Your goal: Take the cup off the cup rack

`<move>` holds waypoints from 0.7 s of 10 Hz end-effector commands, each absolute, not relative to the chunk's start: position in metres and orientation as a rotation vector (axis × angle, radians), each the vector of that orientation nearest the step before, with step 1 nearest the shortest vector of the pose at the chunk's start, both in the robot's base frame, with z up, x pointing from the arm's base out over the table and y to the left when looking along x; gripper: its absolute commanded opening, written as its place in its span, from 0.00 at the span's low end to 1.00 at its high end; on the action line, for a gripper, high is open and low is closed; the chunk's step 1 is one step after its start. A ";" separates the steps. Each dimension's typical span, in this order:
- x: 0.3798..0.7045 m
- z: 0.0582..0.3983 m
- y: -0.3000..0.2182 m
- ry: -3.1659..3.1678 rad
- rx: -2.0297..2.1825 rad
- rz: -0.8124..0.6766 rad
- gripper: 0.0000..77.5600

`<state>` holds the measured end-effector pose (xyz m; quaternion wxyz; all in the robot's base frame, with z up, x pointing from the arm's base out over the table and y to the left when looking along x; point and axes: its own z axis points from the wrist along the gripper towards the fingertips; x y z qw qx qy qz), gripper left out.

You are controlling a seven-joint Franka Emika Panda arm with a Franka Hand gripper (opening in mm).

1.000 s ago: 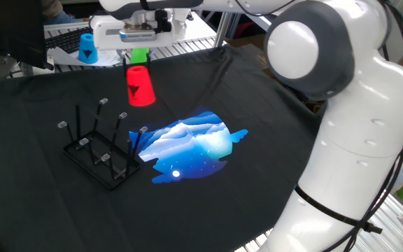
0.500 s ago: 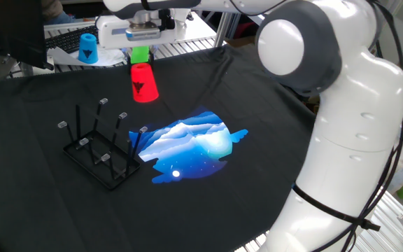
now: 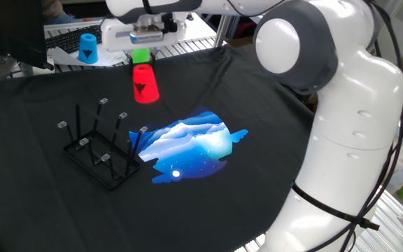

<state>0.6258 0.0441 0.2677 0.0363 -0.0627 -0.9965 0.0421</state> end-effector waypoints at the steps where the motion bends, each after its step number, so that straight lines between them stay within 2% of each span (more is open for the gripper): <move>1: 0.634 0.240 0.031 -3.093 -0.143 0.049 0.02; 7: 0.632 0.204 0.037 -3.138 -0.152 0.003 0.02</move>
